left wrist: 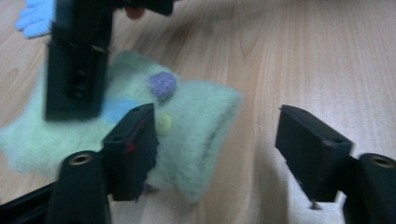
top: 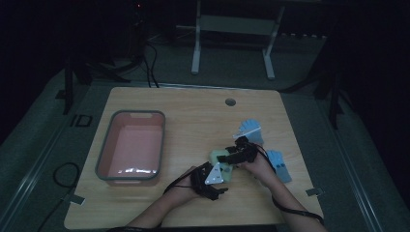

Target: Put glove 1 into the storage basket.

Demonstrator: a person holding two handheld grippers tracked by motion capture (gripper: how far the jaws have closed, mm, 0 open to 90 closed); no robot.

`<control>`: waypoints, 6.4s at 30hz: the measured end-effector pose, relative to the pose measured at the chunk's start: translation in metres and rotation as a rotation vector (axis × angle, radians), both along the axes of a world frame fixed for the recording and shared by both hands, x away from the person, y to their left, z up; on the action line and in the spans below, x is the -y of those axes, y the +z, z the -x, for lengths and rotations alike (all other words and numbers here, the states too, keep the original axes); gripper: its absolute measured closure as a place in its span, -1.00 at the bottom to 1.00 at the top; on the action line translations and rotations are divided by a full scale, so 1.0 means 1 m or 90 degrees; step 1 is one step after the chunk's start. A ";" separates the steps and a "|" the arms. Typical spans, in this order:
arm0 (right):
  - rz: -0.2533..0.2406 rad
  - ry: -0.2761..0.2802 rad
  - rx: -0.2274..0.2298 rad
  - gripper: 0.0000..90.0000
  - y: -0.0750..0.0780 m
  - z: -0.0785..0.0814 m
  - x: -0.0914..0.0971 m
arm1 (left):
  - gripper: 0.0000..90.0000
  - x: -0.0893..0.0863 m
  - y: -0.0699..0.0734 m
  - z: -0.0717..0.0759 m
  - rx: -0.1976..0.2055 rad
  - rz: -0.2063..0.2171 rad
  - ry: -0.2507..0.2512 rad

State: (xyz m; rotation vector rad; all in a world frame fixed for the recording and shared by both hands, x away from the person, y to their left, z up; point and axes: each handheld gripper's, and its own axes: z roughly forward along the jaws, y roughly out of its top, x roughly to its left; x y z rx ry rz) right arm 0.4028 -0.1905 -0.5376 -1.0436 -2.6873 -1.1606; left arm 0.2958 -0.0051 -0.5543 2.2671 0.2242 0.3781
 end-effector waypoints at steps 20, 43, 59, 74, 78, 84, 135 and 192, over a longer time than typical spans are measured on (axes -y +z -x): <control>-0.012 0.017 -0.018 0.57 0.004 0.008 -0.004 | 0.67 0.004 0.016 -0.009 0.050 -0.077 0.017; -0.062 0.042 0.036 0.58 0.076 0.005 -0.045 | 0.67 -0.038 0.094 -0.008 0.083 -0.115 0.051; -0.061 0.083 0.062 0.58 0.104 0.001 -0.103 | 0.67 -0.089 0.117 -0.004 0.101 -0.130 0.078; -0.050 0.131 0.089 0.58 0.114 0.005 -0.176 | 0.68 -0.147 0.120 0.007 0.108 -0.151 0.130; -0.057 0.140 0.083 0.58 0.113 0.005 -0.192 | 0.68 -0.161 0.120 0.011 0.107 -0.160 0.142; -0.062 0.159 0.071 0.59 0.106 0.006 -0.225 | 0.68 -0.188 0.115 0.016 0.099 -0.182 0.161; 0.058 0.144 0.019 -0.16 0.054 -0.020 -0.279 | -0.03 -0.213 0.053 -0.021 -0.026 -0.265 0.184; 0.004 0.134 0.101 -0.56 0.082 0.015 -0.102 | -0.86 -0.107 0.096 -0.003 -0.104 -0.067 0.145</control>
